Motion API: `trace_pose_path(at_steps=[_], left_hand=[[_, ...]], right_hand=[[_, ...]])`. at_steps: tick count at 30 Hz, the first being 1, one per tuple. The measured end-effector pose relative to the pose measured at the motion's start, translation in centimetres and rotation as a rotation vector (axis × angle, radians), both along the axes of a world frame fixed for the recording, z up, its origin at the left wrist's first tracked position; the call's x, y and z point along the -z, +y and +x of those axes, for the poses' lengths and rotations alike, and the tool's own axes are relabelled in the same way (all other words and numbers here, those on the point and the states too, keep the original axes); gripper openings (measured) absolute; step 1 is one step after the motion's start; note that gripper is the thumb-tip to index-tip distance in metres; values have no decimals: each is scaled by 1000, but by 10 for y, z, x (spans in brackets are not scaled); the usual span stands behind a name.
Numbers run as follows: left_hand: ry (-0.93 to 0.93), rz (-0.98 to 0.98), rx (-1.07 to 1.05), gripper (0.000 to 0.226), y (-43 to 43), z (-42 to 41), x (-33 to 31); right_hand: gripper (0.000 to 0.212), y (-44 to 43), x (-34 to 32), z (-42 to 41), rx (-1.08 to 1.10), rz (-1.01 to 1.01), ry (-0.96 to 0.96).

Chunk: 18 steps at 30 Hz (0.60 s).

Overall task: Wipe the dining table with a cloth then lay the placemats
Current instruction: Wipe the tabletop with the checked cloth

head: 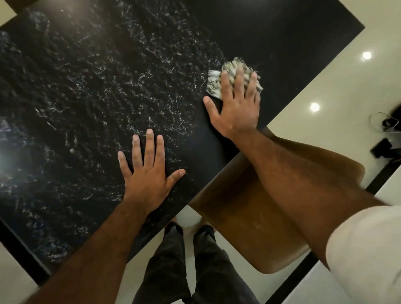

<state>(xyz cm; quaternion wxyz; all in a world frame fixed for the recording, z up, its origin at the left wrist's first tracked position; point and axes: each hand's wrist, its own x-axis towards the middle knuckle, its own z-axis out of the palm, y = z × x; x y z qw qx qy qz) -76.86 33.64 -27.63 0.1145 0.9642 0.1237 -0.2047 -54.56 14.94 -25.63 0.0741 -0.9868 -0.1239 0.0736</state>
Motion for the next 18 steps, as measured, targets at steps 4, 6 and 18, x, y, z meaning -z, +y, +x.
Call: trace_pose_path(at_steps=[4, 6, 18], left_hand=[[3, 7, -3, 108, -1, -1, -1], [3, -29, 6, 104, 0, -1, -3], [10, 45, -20, 104, 35, -60, -20]], right_hand=[[90, 24, -2, -57, -215, 19, 4], [87, 22, -2, -98, -297, 36, 4], [88, -21, -10, -87, -84, -44, 20]])
